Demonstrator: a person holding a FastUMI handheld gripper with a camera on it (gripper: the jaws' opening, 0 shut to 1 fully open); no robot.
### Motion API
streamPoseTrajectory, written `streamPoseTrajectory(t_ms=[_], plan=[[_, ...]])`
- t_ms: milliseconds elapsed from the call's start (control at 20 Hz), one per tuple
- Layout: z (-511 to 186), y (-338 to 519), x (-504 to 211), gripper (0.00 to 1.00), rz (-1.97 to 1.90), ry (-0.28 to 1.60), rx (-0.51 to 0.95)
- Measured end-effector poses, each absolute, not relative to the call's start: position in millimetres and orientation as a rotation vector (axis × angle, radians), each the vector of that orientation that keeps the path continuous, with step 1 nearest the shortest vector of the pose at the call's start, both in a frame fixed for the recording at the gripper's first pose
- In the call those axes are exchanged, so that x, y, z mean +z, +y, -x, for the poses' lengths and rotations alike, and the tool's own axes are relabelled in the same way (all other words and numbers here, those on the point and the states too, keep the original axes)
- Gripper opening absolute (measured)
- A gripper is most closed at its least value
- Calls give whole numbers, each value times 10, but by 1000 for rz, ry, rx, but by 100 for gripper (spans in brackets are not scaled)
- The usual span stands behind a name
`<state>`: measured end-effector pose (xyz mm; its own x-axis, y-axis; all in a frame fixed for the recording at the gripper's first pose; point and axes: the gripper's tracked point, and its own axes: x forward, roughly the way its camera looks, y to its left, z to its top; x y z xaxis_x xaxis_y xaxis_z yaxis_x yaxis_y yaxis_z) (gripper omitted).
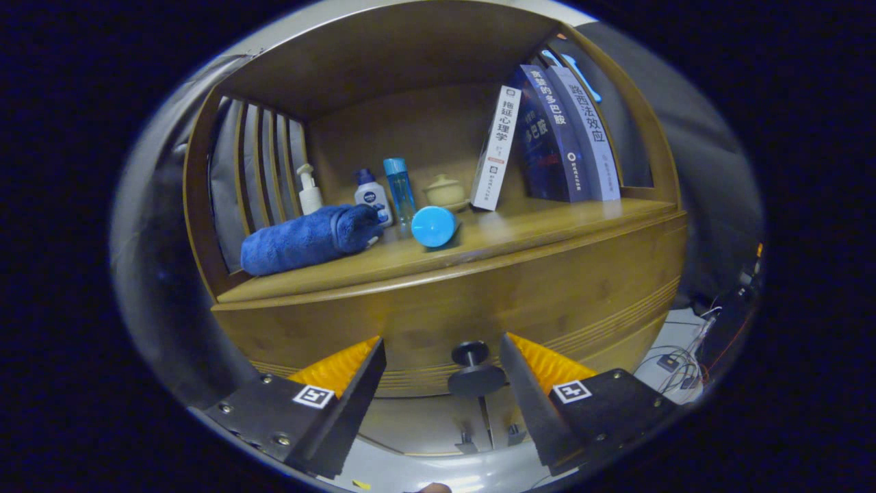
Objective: Pull open the drawer, take out the items inside it, and place them on the countertop above the cabinet.
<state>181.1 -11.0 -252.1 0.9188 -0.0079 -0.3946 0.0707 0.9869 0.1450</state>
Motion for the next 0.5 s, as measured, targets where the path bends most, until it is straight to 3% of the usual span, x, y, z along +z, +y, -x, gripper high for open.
streamPoseTrajectory(t_ms=[500], plan=[[-1236, -252, -1842, 100, -99, 320, -103]])
